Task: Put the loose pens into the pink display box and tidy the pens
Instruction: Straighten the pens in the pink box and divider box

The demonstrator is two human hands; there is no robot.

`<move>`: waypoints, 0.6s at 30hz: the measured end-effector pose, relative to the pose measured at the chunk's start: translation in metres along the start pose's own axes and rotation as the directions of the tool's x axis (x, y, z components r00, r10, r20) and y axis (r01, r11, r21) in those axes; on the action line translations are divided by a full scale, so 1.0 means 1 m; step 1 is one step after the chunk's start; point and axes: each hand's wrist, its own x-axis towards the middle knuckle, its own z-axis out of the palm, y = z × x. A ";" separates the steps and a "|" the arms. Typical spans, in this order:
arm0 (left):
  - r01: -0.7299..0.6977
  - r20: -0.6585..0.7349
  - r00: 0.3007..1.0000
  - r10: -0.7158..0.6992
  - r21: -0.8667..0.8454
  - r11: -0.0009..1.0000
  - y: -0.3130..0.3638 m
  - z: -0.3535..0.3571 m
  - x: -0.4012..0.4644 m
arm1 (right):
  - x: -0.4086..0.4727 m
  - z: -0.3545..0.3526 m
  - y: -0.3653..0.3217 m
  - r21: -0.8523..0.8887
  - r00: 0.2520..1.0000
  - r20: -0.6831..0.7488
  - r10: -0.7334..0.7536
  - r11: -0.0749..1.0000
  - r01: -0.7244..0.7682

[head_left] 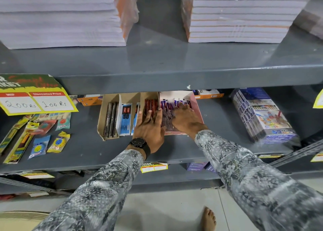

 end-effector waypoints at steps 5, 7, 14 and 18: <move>-0.028 -0.017 0.999 0.027 -0.083 0.996 -0.016 -0.005 -0.004 | -0.001 0.001 0.003 -0.042 0.999 -0.037 -0.035 0.999 0.034; 0.029 -0.031 0.999 -0.032 -0.077 0.997 -0.030 -0.008 -0.009 | -0.012 -0.012 -0.009 -0.103 0.960 -0.250 -0.129 0.989 0.106; 0.105 -0.054 0.994 -0.099 0.132 0.986 -0.068 -0.008 -0.031 | -0.017 -0.016 -0.074 -0.342 0.867 0.077 -0.493 0.803 0.488; 0.096 -0.022 0.995 -0.093 0.144 0.985 -0.072 -0.005 -0.041 | -0.026 -0.008 -0.083 -0.521 0.844 0.139 -0.517 0.687 0.507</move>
